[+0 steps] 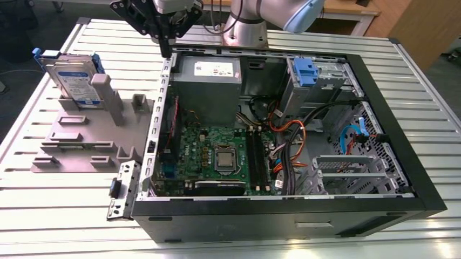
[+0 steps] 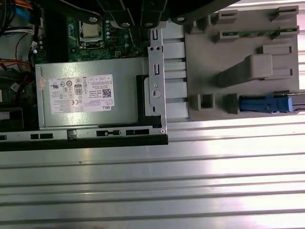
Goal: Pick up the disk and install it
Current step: 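Reach for the disk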
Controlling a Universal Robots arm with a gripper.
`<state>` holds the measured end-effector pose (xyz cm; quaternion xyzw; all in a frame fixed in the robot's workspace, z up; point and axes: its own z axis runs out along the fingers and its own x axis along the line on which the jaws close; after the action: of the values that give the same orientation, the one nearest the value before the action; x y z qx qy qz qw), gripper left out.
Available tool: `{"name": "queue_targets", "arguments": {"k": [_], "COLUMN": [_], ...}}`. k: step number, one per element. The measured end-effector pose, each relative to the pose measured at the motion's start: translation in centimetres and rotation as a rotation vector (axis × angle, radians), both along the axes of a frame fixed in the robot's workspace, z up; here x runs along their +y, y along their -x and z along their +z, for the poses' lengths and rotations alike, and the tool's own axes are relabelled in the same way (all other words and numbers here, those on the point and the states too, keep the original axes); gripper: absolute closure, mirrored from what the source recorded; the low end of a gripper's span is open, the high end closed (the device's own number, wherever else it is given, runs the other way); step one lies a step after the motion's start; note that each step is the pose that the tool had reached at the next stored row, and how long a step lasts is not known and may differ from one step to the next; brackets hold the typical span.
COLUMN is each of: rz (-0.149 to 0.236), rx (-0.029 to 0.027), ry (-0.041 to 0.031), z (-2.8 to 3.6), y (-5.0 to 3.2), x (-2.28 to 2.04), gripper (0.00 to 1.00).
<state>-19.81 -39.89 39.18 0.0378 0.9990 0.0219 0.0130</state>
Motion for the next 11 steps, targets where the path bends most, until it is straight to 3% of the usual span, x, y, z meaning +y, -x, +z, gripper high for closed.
{"name": "queue_targets", "arguments": {"k": [11], "rz": [0.0], "rx": [0.0], "ry": [0.0], "z": [-0.01], "y": [0.22], "x": [0.0], "gripper": [0.89]}}
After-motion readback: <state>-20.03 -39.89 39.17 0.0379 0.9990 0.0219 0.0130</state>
